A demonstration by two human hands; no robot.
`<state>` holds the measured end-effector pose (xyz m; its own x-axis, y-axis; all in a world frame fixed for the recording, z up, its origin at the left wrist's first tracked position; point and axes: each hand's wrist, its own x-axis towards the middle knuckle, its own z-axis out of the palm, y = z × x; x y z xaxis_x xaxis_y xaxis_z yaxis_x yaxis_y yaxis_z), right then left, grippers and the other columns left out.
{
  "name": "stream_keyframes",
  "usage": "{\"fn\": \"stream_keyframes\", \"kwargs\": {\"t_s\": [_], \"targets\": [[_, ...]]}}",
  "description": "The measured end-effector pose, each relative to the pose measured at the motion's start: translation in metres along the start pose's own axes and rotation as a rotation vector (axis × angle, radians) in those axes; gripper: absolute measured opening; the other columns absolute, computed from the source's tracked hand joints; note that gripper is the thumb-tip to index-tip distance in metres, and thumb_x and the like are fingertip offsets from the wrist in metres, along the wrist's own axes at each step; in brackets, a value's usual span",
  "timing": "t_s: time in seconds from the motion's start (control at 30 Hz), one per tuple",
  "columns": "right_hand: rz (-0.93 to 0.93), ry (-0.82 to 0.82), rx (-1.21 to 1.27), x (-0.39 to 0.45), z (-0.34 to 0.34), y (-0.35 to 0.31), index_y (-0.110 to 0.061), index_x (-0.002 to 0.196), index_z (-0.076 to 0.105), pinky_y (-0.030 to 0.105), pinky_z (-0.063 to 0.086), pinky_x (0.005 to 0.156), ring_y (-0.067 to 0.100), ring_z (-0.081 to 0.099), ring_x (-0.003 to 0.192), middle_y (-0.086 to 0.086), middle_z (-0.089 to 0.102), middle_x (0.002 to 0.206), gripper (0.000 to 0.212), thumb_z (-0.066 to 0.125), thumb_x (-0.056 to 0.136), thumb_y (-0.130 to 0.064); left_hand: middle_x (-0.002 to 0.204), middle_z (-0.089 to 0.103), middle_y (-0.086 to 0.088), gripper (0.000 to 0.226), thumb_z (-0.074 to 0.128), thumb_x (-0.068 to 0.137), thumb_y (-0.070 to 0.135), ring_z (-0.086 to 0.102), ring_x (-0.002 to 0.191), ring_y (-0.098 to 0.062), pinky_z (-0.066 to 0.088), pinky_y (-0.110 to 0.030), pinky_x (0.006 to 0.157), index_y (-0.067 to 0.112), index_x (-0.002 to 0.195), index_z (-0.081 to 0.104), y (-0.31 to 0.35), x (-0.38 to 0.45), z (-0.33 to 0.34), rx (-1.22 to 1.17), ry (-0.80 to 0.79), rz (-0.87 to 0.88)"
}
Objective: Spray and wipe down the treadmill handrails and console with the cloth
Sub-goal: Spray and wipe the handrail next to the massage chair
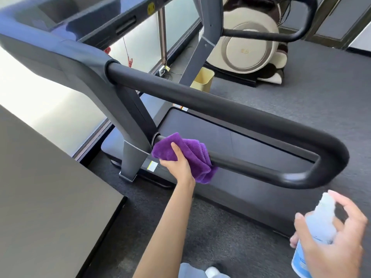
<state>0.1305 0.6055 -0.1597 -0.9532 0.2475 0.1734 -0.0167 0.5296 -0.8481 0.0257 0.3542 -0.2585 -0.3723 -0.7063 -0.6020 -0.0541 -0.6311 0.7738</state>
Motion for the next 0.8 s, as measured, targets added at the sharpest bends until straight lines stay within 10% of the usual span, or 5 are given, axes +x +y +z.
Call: {"fn": "stream_keyframes", "kwargs": {"t_s": [0.27, 0.57, 0.7, 0.8], "targets": [[-0.008, 0.024, -0.023, 0.004, -0.003, 0.0, -0.052, 0.126, 0.046, 0.037, 0.055, 0.06, 0.02, 0.059, 0.04, 0.001, 0.065, 0.072, 0.084, 0.071, 0.079, 0.012, 0.144, 0.044, -0.012, 0.092, 0.073, 0.083, 0.037, 0.052, 0.124, -0.036, 0.043, -0.042, 0.101, 0.013, 0.15, 0.014, 0.015, 0.017, 0.031, -0.021, 0.214, 0.024], [-0.041, -0.157, -0.045, 0.013, 0.006, 0.008, -0.063, 0.121, 0.04, 0.033, 0.055, 0.061, 0.016, 0.061, 0.04, 0.002, 0.066, 0.074, 0.089, 0.074, 0.079, 0.008, 0.146, 0.032, -0.009, 0.104, 0.074, 0.079, 0.047, 0.054, 0.119, -0.033, 0.038, -0.028, 0.083, 0.024, 0.153, 0.004, -0.026, -0.026, 0.038, 0.22, 0.09, 0.144], [-0.096, -0.219, 0.012, 0.026, 0.015, 0.007, -0.065, 0.119, 0.04, 0.02, 0.054, 0.052, 0.015, 0.061, 0.04, 0.016, 0.067, 0.089, 0.088, 0.074, 0.08, 0.006, 0.145, 0.038, -0.009, 0.1, 0.08, 0.076, 0.038, 0.053, 0.12, -0.032, 0.041, -0.031, 0.093, 0.019, 0.147, 0.013, -0.007, -0.003, 0.028, 0.134, 0.123, 0.14], [-0.158, -0.268, 0.035, 0.033, 0.02, 0.009, -0.065, 0.12, 0.04, 0.035, 0.061, 0.066, 0.021, 0.068, 0.057, 0.017, 0.068, 0.1, 0.084, 0.077, 0.082, 0.0, 0.141, 0.044, -0.015, 0.093, 0.08, 0.078, 0.033, 0.054, 0.118, -0.037, 0.042, -0.042, 0.101, 0.017, 0.142, 0.015, 0.022, 0.025, 0.026, 0.05, 0.251, 0.089]]}}
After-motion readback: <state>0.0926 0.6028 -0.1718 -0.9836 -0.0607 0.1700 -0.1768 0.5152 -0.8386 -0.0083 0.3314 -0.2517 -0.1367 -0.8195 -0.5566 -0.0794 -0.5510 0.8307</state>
